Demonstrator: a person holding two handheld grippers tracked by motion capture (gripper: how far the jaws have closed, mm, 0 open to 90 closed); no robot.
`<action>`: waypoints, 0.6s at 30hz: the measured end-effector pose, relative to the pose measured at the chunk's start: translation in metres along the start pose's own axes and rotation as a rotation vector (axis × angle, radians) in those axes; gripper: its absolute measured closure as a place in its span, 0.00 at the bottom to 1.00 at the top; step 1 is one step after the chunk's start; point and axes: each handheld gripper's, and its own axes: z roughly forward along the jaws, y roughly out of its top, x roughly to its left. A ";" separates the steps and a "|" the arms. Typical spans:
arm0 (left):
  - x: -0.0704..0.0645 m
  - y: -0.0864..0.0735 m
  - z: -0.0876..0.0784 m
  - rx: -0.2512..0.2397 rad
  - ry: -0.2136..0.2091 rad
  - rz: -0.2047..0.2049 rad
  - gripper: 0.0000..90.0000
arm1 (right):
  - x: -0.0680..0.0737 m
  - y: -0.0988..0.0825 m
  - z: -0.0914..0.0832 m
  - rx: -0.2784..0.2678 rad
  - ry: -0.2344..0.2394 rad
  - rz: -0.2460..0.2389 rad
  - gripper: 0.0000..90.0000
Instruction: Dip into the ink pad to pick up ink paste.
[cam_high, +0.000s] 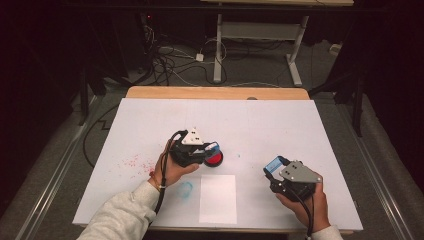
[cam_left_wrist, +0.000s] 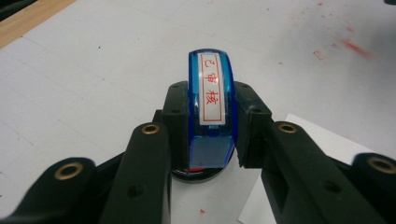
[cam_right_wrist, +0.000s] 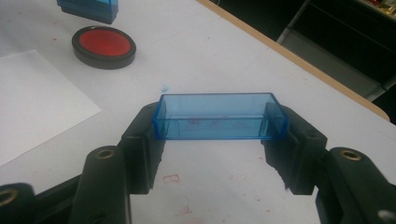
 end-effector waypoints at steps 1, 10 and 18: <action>0.000 0.000 0.002 0.003 -0.001 0.001 0.76 | 0.000 0.000 0.000 0.001 0.002 -0.001 0.46; 0.006 -0.008 0.014 0.011 0.018 -0.041 0.76 | 0.002 0.000 0.001 0.001 -0.001 -0.008 0.46; 0.005 -0.013 0.023 0.038 0.029 -0.035 0.76 | 0.003 0.000 0.002 0.002 0.000 -0.016 0.46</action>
